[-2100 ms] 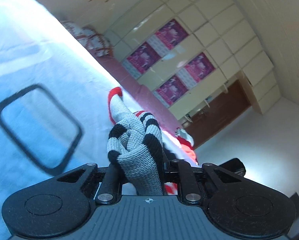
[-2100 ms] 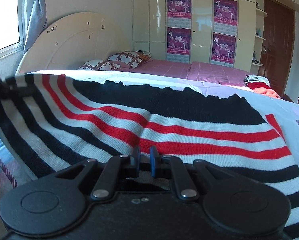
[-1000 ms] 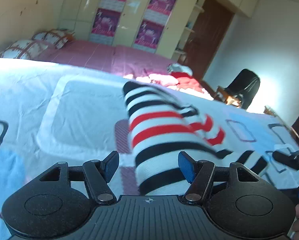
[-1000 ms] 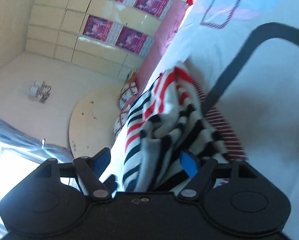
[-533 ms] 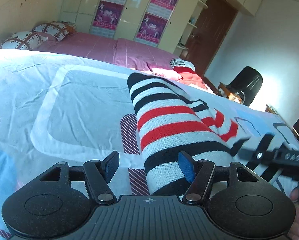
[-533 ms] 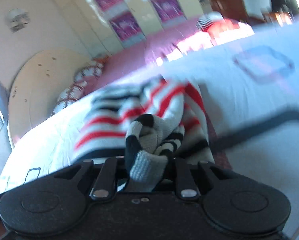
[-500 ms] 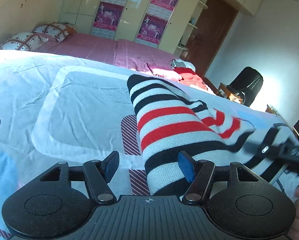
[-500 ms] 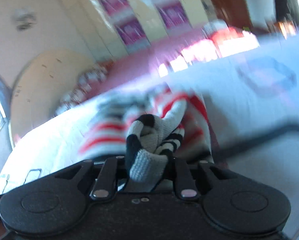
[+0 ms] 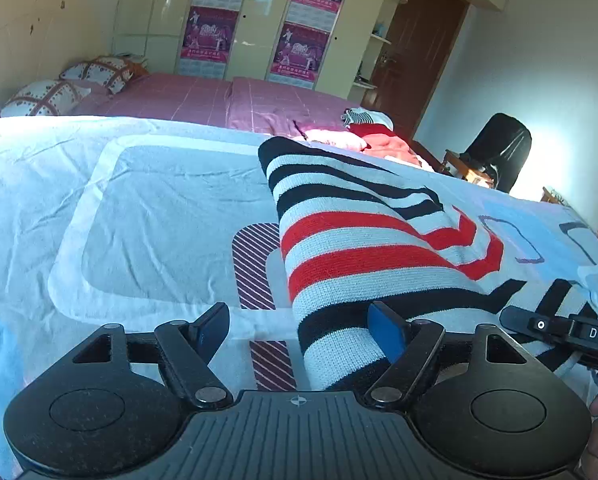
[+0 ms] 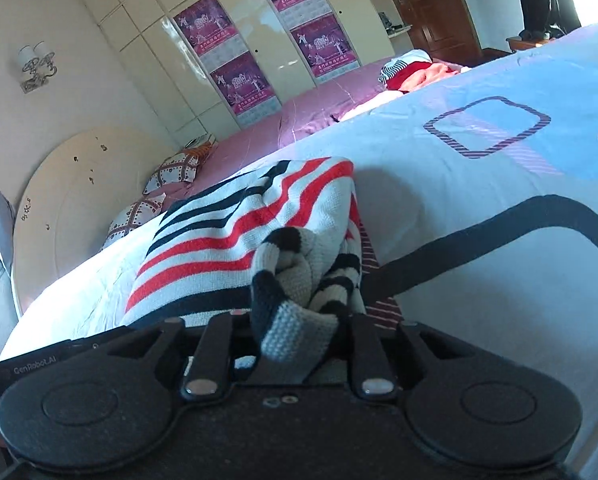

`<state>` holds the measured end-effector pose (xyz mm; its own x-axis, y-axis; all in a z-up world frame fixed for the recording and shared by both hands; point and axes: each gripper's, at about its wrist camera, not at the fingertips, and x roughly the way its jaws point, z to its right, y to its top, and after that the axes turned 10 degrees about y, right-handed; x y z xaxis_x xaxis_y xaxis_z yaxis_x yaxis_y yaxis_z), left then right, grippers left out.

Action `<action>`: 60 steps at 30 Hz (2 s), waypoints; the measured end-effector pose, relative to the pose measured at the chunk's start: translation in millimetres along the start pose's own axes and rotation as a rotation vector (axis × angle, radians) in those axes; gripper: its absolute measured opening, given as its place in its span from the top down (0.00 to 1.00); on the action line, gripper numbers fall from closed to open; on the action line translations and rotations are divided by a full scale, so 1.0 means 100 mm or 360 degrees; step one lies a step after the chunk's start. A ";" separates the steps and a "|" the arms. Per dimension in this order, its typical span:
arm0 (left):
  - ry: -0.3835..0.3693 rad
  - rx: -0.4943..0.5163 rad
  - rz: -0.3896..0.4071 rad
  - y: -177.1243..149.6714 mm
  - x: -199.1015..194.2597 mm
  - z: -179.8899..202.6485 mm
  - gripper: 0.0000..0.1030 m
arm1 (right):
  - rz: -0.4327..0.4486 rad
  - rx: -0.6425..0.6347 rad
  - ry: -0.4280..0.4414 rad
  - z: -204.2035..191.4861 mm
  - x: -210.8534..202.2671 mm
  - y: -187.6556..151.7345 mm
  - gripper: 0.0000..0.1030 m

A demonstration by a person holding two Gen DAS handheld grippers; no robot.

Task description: Fold small clothes

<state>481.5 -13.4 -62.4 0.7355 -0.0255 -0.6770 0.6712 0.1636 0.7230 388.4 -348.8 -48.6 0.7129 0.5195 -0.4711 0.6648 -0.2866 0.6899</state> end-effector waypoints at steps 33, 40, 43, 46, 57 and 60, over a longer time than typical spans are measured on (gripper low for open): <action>-0.0086 -0.0021 -0.0001 -0.11 -0.19 0.01 0.25 | 0.0261 0.0824 0.0302 0.54 -0.32 -0.33 0.50; -0.0062 -0.0031 0.0047 -0.14 -0.29 0.01 0.25 | 0.0234 0.0777 0.0210 0.49 -0.26 -0.27 0.87; -0.0063 -0.0055 0.0035 -0.18 -0.29 -0.03 0.25 | 0.0350 0.1290 0.0425 0.83 -0.22 -0.54 0.88; -0.0067 -0.0073 0.0028 -0.22 -0.28 -0.05 0.25 | 0.0365 0.1415 0.0459 0.97 -0.13 -0.70 0.89; -0.0176 -0.0098 0.0236 -0.08 -0.50 0.05 0.26 | 0.0356 0.0306 0.0131 0.35 -0.34 0.05 0.84; -0.0211 -0.0023 0.0265 -0.08 -0.47 0.21 0.26 | 0.0263 -0.0017 0.0132 0.10 -0.17 0.18 0.89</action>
<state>443.4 -34.5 -33.7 0.8425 -0.1260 -0.5237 0.5387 0.1906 0.8207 390.3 -370.7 -33.9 0.7911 0.5306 -0.3042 0.5373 -0.3652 0.7602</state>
